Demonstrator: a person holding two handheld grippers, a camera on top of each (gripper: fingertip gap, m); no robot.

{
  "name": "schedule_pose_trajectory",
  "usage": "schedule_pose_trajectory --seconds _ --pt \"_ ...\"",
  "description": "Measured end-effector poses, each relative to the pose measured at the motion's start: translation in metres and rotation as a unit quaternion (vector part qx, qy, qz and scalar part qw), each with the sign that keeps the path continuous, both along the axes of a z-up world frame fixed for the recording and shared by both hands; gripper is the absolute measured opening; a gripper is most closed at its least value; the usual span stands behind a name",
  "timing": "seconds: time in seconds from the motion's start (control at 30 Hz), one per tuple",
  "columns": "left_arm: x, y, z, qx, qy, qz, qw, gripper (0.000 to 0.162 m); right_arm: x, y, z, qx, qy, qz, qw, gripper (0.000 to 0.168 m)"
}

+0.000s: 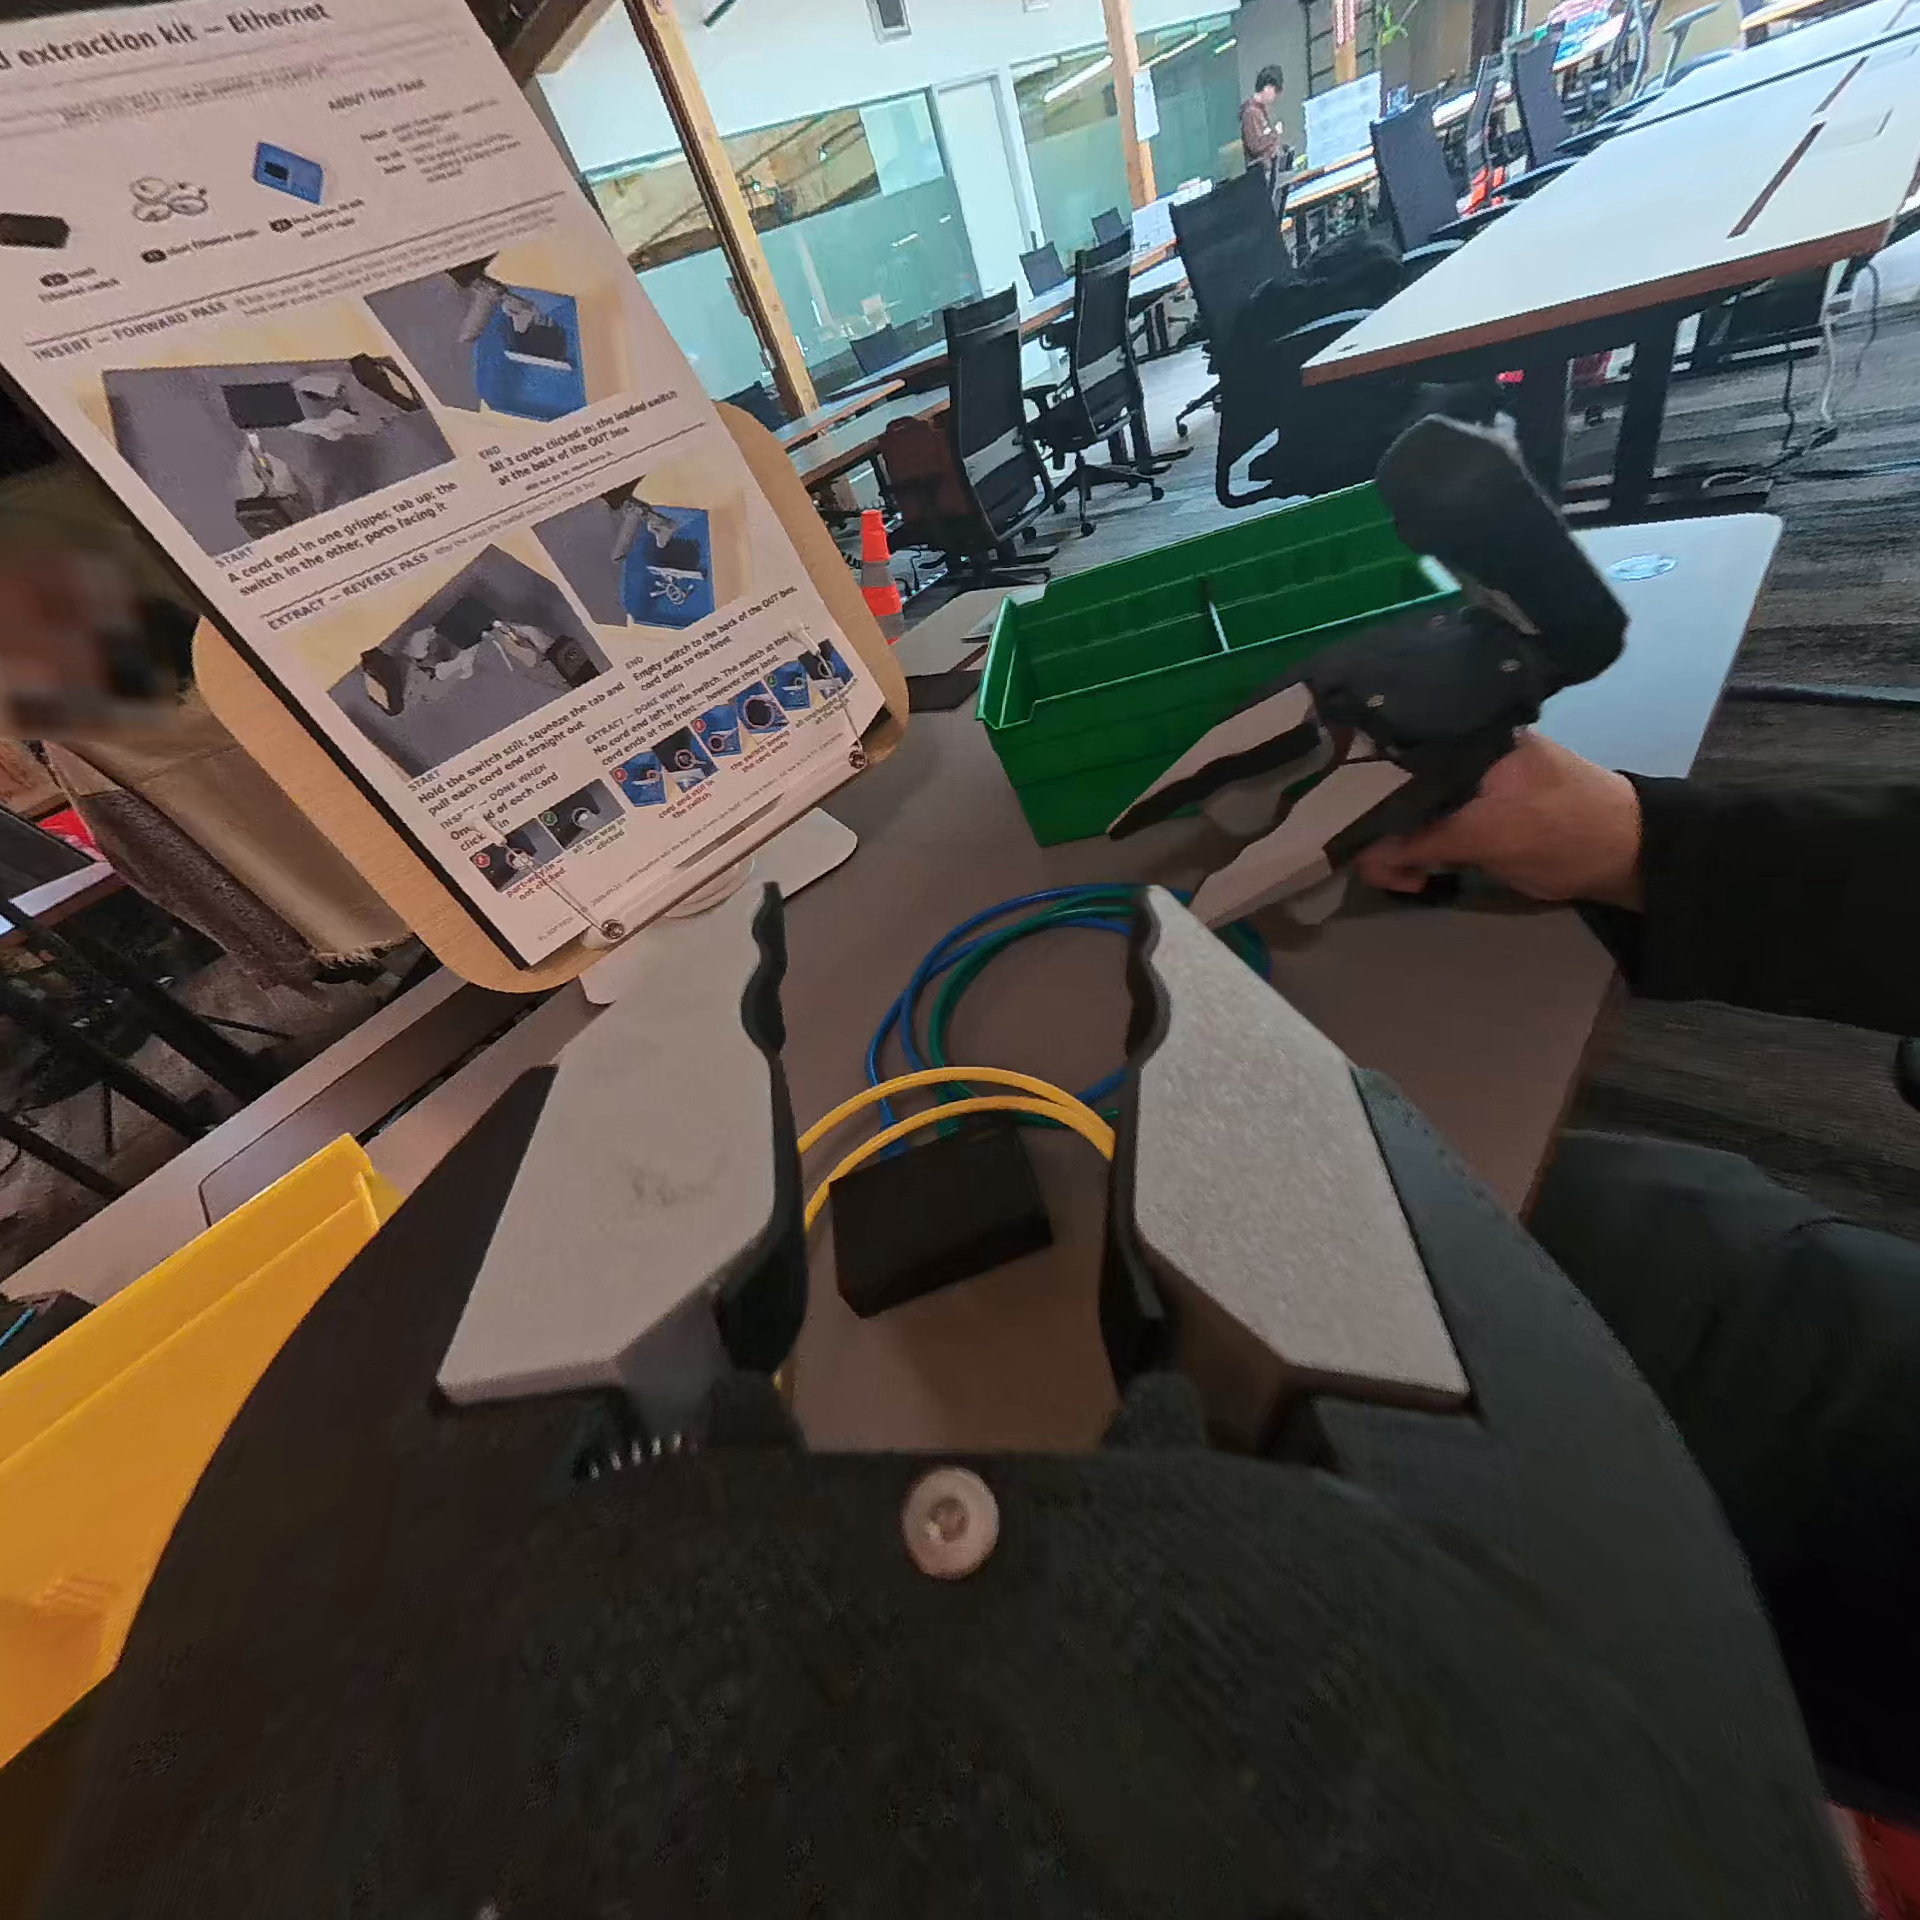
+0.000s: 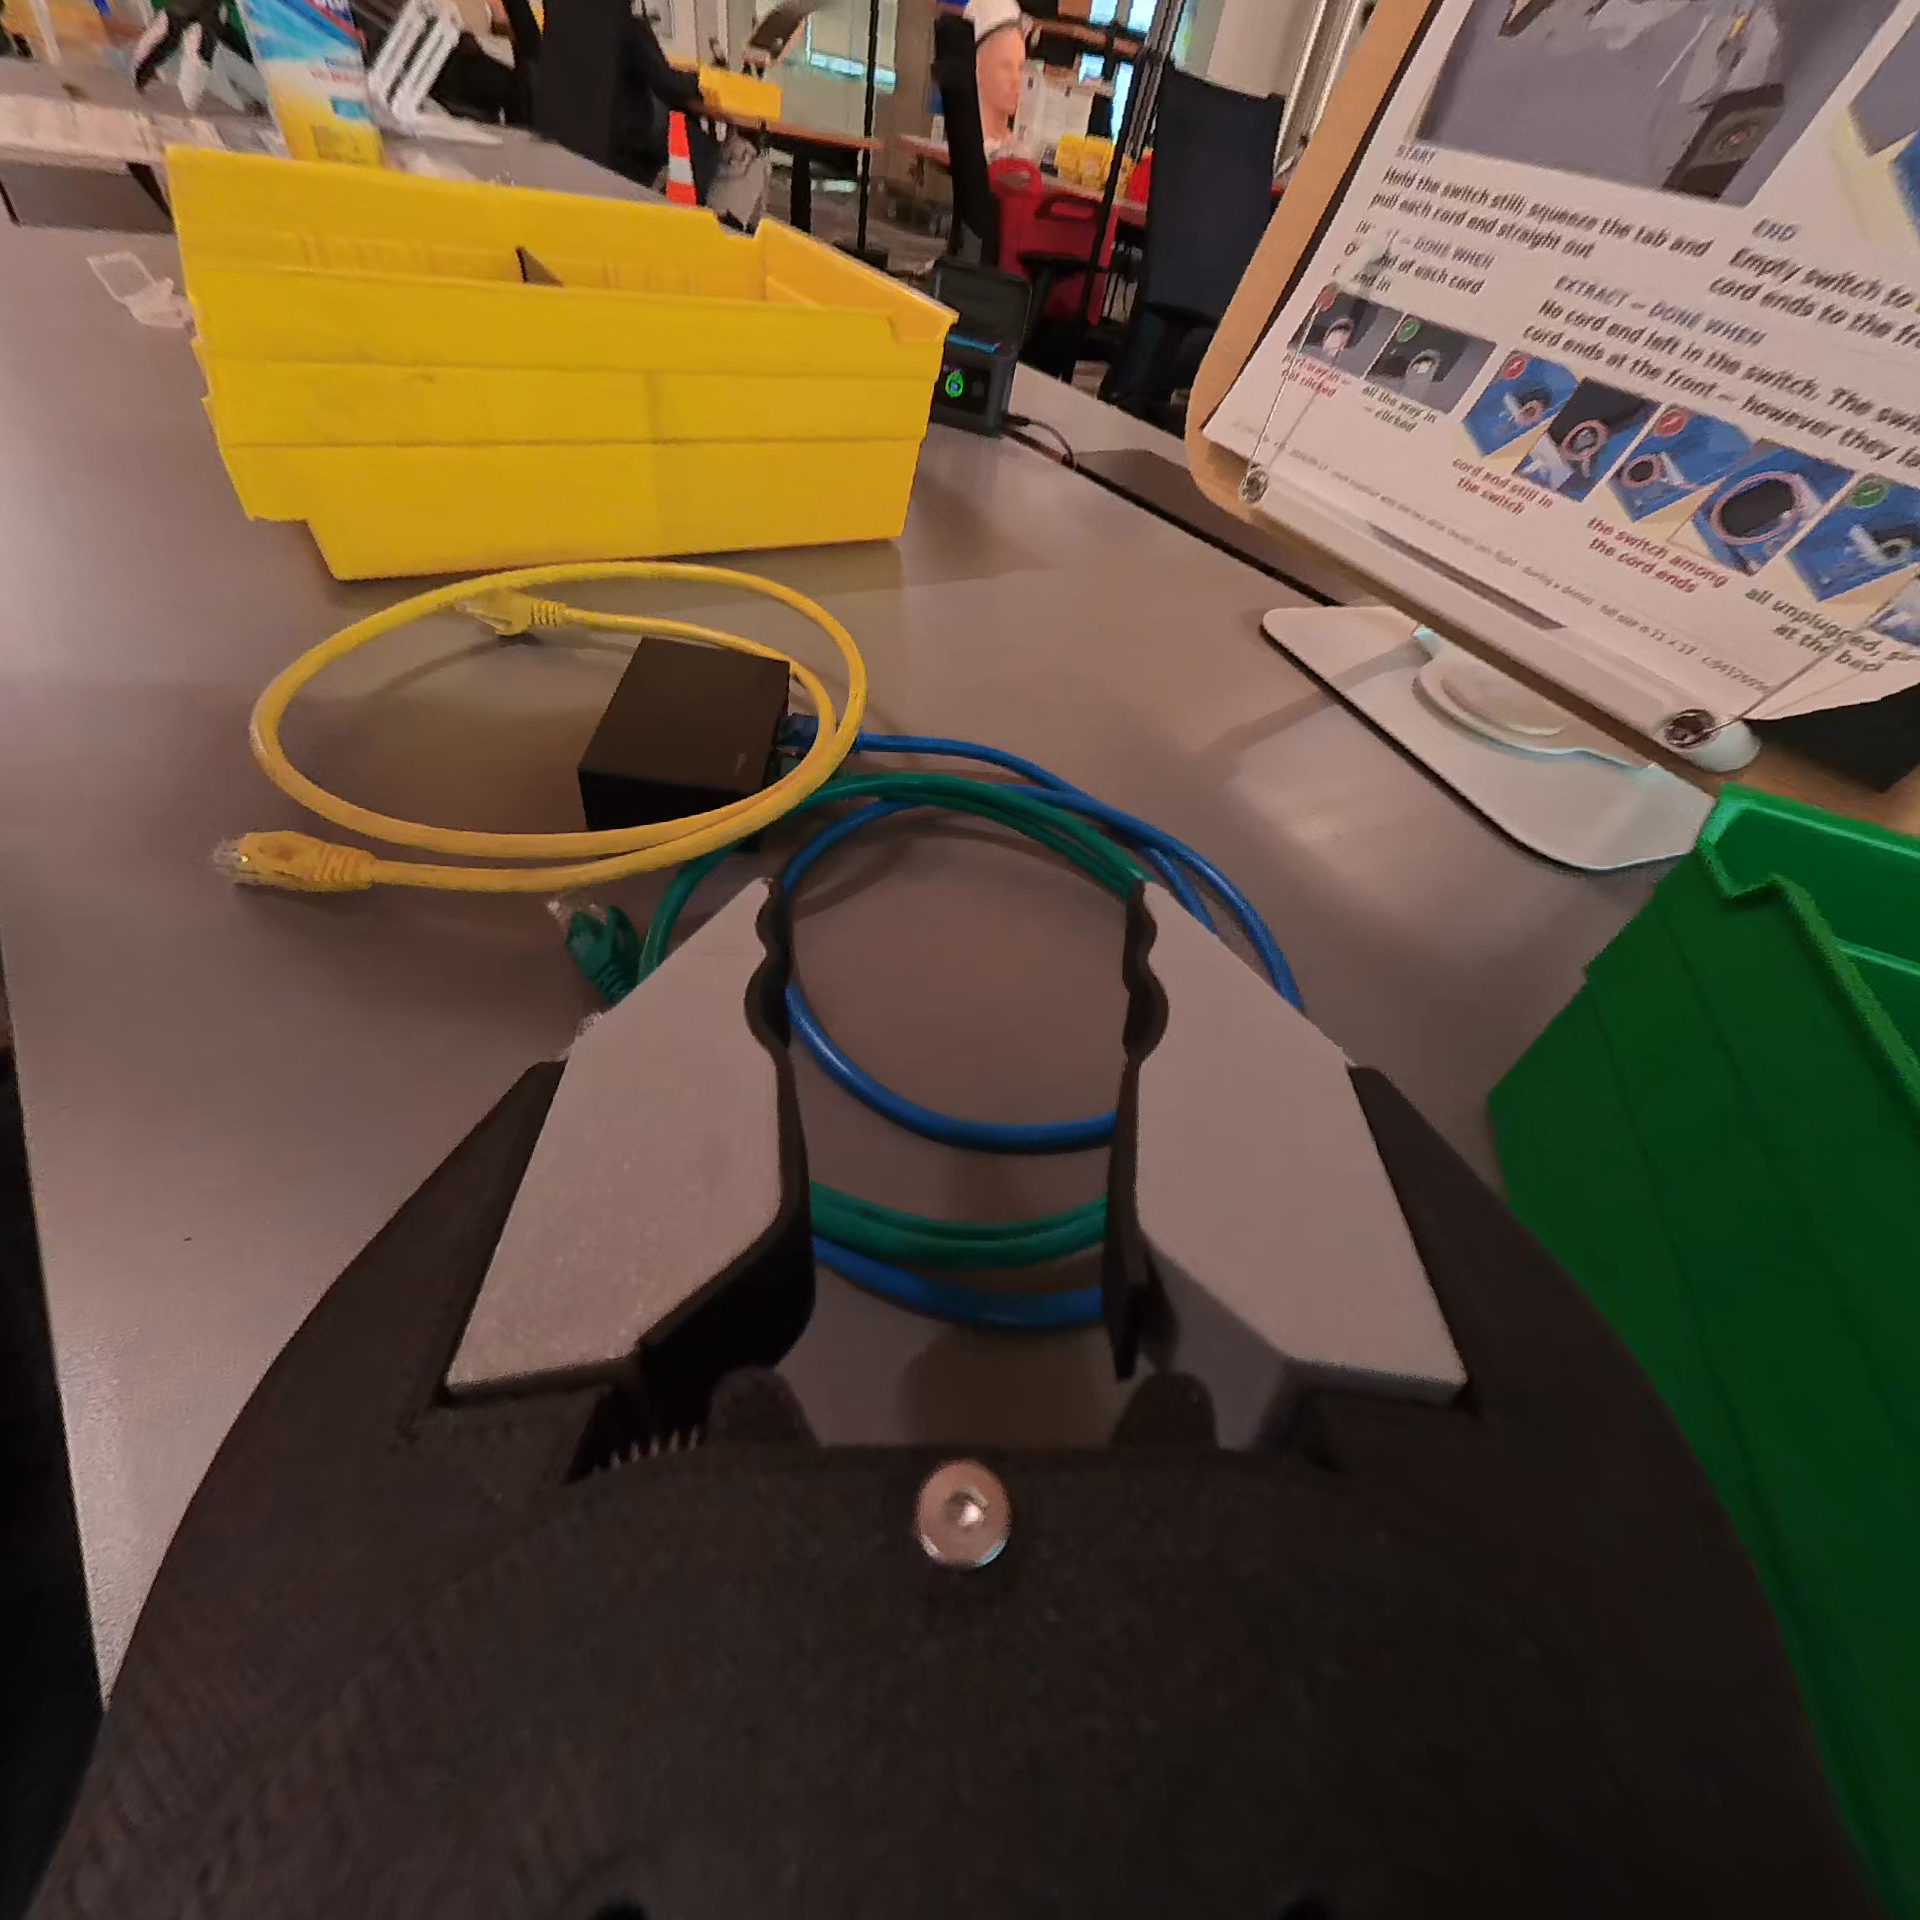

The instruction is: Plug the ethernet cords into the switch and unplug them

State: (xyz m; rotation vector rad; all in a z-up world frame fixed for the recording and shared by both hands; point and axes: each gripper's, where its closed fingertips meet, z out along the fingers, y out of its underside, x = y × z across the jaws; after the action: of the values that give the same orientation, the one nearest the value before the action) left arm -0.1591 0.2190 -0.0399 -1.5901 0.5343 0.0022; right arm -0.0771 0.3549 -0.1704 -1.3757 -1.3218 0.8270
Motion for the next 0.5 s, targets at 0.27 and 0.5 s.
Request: schedule_pose_trajectory --seconds 0.27,0.5 --pt "-0.003 -0.006 -0.007 -0.013 -0.007 0.001 1.0 0.066 -0.002 0.003 -0.006 0.021 -0.022 -0.022 0.999 0.066" --pt "-0.017 0.0 -0.01 -0.02 -0.002 0.023 1.0 0.068 -0.002 0.007 -0.008 0.001 -0.026 -0.026 0.999 0.074"
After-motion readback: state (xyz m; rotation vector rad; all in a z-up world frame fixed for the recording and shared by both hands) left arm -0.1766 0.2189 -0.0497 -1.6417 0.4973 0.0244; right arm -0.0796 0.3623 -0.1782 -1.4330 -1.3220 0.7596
